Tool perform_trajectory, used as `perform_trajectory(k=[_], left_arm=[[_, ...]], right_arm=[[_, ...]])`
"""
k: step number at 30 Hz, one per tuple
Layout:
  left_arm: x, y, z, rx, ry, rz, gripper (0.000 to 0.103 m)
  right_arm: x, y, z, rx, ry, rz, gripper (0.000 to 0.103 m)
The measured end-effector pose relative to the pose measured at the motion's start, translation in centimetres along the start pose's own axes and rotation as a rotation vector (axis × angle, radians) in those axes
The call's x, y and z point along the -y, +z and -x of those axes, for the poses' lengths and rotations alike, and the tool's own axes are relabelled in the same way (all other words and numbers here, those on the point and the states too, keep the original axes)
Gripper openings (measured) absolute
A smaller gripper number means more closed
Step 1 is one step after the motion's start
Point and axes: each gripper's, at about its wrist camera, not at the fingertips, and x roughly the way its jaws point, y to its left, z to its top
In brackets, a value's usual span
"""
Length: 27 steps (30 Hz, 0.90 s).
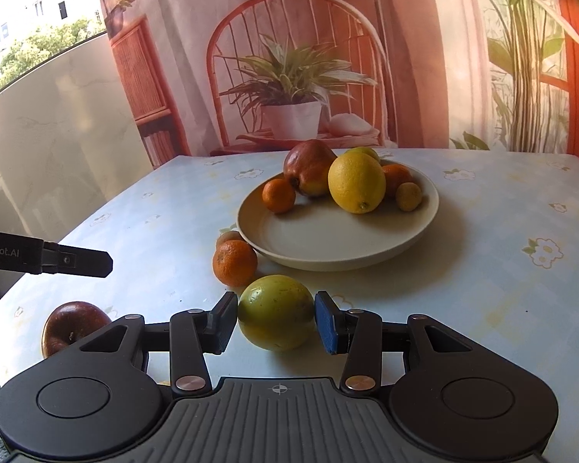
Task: Organize fruits
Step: 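Hold the green citrus in the right gripper while the left gripper grasps a mandarin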
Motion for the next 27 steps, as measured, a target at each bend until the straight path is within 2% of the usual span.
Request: perform_trajectory(k=[4, 7, 19, 22, 27], left_arm=[[0.4, 0.6, -1.2, -0.038, -0.028, -0.008, 0.050], [0.6, 1.3, -2.1, -0.070, -0.051, -0.014, 0.050], [3.0, 4.2, -5.7, -0.123, -0.092, -0.044, 0.050], [2.9, 4.5, -6.8, -0.166, -0.104, -0.007, 0.050], [2.8, 4.9, -7.8, -0.183, -0.116, 0.039, 0.050]], right_arm=[[0.2, -0.4, 0.1, 0.020, 0.014, 0.010, 0.040], [0.8, -0.6, 0.2, 0.032, 0.028, -0.042, 0.040], [1.7, -1.5, 0.6, 0.064, 0.056, -0.096, 0.041], [2.0, -1.5, 0.5, 0.065, 0.061, -0.112, 0.041], [2.0, -1.5, 0.5, 0.065, 0.062, -0.113, 0.041]])
